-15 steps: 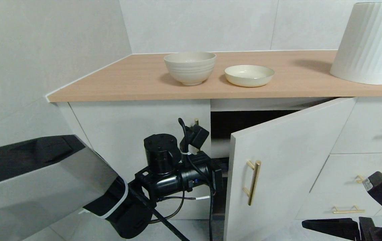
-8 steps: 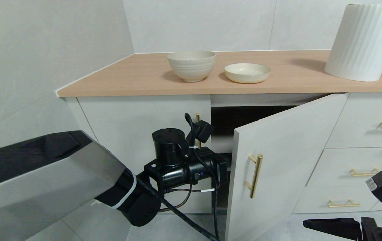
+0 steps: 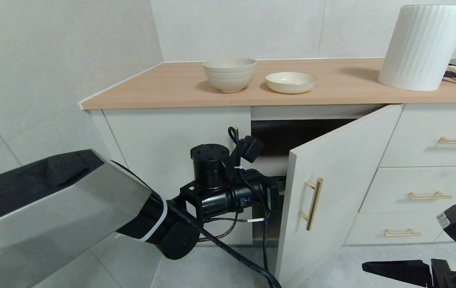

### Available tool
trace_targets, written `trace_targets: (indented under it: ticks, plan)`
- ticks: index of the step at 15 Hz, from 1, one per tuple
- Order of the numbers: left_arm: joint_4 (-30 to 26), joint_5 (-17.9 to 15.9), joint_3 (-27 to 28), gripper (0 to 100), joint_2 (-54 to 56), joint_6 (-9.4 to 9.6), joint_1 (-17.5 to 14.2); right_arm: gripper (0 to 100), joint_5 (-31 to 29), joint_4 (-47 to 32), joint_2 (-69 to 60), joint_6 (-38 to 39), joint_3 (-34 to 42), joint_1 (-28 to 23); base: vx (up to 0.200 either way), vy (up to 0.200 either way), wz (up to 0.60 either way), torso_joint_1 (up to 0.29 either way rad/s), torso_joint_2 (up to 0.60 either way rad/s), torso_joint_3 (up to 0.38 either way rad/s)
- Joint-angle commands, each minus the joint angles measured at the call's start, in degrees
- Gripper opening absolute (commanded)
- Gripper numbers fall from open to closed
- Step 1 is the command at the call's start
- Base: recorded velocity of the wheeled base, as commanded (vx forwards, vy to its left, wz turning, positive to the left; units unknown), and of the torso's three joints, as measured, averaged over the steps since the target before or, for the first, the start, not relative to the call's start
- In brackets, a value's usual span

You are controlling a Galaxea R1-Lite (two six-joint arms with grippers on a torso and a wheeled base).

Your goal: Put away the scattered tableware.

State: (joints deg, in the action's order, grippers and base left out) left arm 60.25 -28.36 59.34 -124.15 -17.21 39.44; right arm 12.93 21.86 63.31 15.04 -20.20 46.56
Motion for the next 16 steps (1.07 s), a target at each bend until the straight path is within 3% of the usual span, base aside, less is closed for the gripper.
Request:
trace_targets:
  ticks: [1,5,8,9,11,12,13,14,16]
  plan:
    - [-0.9,0.1,1.9,0,-0.2,-0.01,0.0,100,0.0,0.0,-0.3,-0.1,0.0,0.0,0.000,0.000,0.00,0.000,0.00,0.000]
    - [-2.8,0.5,3.8,0,-0.5,-0.01,1.0,100,0.1,0.0,-0.3,-0.1,0.0,0.0,0.000,0.000,0.00,0.000,0.00,0.000]
    - [-2.9,3.4,4.4,0,-0.5,0.07,3.2,100,0.1,0.0,-0.3,-0.1,0.0,0.6,0.000,0.000,0.00,0.000,0.00,0.000]
    - [-3.4,3.6,4.4,0,-0.1,0.07,4.4,100,0.1,-0.1,-0.4,-0.1,0.0,0.9,0.000,0.000,0.00,0.000,0.00,0.000]
    - [-2.8,3.0,2.8,0,1.5,0.16,9.8,100,1.0,0.0,-2.8,-0.8,1.3,2.1,0.000,0.000,0.00,0.000,0.00,0.000]
    - [-2.6,0.8,0.4,0,3.7,-0.01,13.6,100,4.3,-0.1,-5.0,-2.8,2.0,2.6,0.000,0.000,0.00,0.000,0.00,0.000]
    - [-2.5,-1.5,-1.2,0,5.2,-0.01,14.6,100,5.5,-0.1,-6.1,-3.3,2.0,2.6,0.000,0.000,0.00,0.000,0.00,0.000]
    - [-2.6,-2.8,-1.5,0,5.6,0.07,14.4,100,5.6,-0.1,-6.5,-3.3,2.0,2.6,0.000,0.000,0.00,0.000,0.00,0.000]
    - [-2.6,-2.5,-1.5,0,5.8,0.07,10.6,100,5.6,-0.1,-6.5,-3.4,2.0,2.6,0.000,0.000,0.00,0.000,0.00,0.000]
